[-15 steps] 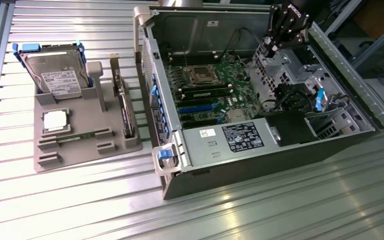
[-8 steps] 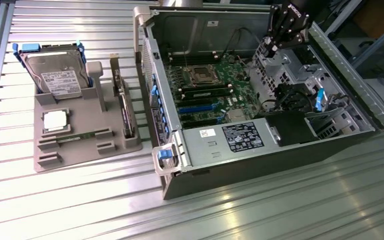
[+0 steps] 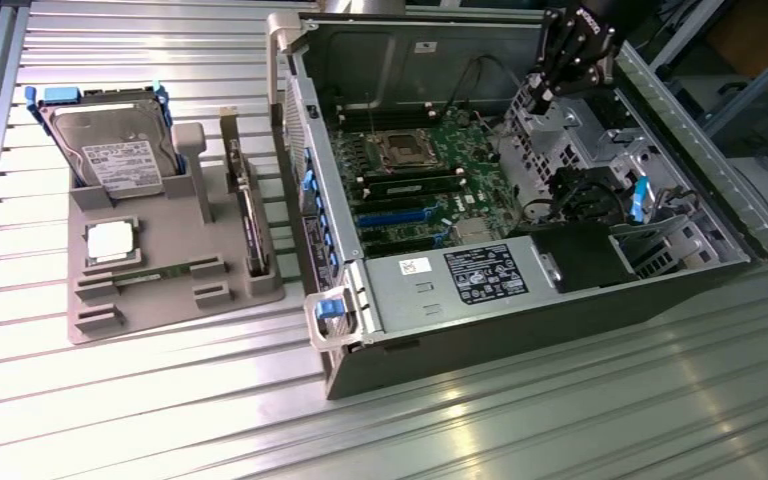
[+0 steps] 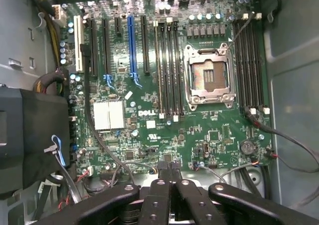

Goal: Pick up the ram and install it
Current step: 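Press down the ram until it locks into place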

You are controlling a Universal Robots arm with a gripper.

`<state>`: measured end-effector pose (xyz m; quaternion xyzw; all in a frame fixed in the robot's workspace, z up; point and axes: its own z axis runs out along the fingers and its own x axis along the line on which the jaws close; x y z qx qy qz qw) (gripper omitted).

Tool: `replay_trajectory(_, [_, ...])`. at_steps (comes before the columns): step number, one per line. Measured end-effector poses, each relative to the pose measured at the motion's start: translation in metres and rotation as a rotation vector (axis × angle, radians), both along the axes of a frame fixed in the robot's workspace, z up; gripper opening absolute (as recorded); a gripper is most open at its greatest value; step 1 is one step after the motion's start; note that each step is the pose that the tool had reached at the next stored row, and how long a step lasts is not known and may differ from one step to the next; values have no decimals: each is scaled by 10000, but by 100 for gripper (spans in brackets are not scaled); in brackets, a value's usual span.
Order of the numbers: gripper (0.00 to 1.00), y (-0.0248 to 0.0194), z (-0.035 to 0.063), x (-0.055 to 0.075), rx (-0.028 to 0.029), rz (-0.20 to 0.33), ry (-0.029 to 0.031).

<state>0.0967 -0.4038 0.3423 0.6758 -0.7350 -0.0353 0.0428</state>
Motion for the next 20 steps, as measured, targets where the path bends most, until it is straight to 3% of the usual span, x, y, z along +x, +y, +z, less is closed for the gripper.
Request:
replay_trajectory(8, [11,0,0,12,-101,-1121,-1])
replay_trajectory(20, [11,0,0,14,-127,-2461,5])
